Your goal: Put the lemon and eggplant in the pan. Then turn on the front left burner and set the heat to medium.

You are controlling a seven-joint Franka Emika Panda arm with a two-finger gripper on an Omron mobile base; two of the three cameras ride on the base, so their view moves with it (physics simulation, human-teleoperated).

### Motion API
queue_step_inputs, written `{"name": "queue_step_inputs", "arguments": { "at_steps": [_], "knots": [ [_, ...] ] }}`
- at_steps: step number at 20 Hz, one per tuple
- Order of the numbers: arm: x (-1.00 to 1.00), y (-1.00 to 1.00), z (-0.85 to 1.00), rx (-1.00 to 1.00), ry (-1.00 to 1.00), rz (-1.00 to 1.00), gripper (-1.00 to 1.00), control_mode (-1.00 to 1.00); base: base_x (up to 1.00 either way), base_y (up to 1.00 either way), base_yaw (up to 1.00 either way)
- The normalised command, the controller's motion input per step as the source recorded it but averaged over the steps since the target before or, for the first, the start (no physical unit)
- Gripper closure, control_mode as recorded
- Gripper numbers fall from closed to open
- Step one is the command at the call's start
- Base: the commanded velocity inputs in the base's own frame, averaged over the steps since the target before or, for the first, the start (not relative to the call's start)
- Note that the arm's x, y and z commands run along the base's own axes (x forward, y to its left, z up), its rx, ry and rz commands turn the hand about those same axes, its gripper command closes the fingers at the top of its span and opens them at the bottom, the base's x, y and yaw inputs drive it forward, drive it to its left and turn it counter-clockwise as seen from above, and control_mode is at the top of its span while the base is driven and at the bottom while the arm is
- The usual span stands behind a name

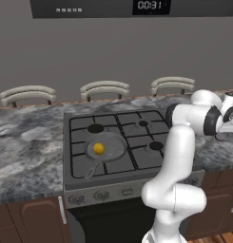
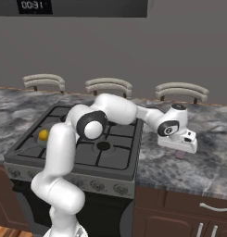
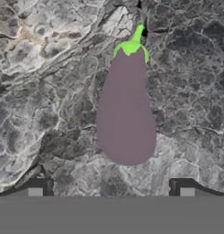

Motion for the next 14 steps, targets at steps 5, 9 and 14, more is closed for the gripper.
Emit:
{"name": "queue_step_inputs", "arguments": {
  "at_steps": [5,9,14],
  "knots": [
    [0.24,-0.17,-0.13,0.01,0.06,0.01,-1.0,-1.0,0.0,0.0,0.0],
    [0.17,-0.13,-0.17,0.05,0.03,0.0,-1.0,-1.0,0.0,0.0,0.0],
    [0.11,-0.19,-0.13,0.06,0.0,0.0,-1.0,-1.0,0.0,0.0,0.0]
  ]
}}
